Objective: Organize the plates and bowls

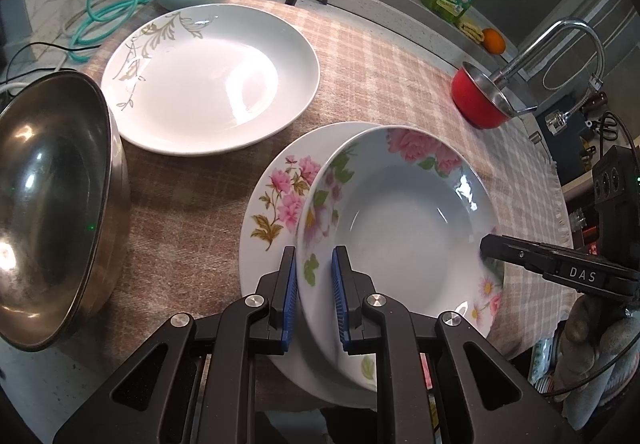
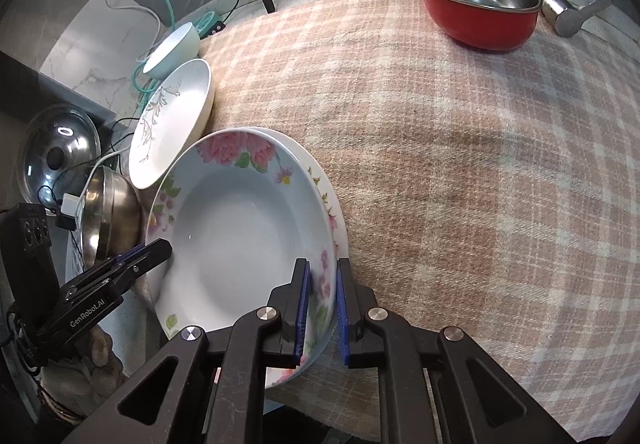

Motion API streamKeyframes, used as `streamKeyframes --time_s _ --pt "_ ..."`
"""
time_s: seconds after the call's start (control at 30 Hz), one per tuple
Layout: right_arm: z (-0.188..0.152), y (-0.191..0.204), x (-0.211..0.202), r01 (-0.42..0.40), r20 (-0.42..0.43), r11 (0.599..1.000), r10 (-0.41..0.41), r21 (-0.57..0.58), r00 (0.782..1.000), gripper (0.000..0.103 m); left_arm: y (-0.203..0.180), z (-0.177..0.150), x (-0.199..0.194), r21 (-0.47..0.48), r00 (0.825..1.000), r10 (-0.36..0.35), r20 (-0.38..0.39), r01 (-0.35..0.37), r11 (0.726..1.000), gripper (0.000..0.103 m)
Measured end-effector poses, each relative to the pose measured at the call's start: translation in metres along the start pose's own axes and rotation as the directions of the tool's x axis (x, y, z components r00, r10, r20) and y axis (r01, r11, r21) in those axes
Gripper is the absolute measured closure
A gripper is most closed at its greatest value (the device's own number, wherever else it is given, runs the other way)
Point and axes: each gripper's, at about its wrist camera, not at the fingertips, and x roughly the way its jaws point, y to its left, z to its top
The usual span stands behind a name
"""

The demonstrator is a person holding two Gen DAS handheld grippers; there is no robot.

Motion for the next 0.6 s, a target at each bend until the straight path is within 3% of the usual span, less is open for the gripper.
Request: streamKeyframes --time_s 0.6 --pt "-0.001 0.009 0.001 0.065 0.011 0.996 -0.064 -0.063 0.998 0.089 -0.004 -0.003 -0.001 0.019 1.0 0.017 0.004 -0.018 1.0 0.088"
